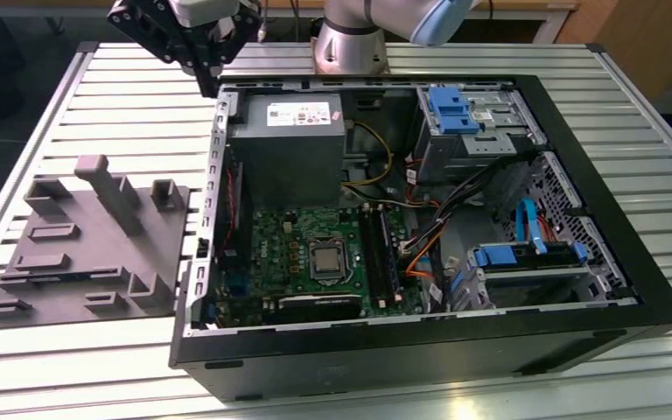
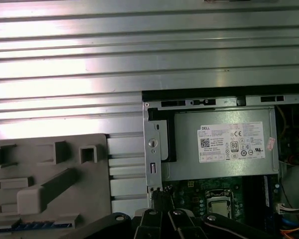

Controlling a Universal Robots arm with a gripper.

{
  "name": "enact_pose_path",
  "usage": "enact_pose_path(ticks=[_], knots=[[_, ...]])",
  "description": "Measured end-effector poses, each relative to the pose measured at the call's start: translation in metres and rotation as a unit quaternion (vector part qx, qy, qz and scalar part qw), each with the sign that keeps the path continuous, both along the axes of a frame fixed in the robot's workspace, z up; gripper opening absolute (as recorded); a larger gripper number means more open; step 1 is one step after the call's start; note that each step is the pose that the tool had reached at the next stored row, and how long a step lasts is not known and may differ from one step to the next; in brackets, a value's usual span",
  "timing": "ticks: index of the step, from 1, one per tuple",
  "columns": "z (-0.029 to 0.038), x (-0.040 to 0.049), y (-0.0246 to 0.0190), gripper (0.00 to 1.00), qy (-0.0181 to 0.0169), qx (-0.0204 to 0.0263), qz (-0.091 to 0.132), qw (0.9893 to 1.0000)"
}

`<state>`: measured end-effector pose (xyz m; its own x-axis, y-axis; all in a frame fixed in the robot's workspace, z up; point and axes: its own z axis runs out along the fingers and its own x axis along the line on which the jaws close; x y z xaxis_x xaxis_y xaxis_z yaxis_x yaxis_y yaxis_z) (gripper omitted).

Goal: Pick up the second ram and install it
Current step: 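Reach for the second ram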

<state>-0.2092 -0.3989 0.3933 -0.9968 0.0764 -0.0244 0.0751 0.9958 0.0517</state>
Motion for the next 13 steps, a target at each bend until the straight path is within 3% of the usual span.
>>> enact_pose_path(ticks=[13], knots=[[0.0000,-0.0058,0.0000,0.11,0.0000,0.0000,0.000,1.0000]])
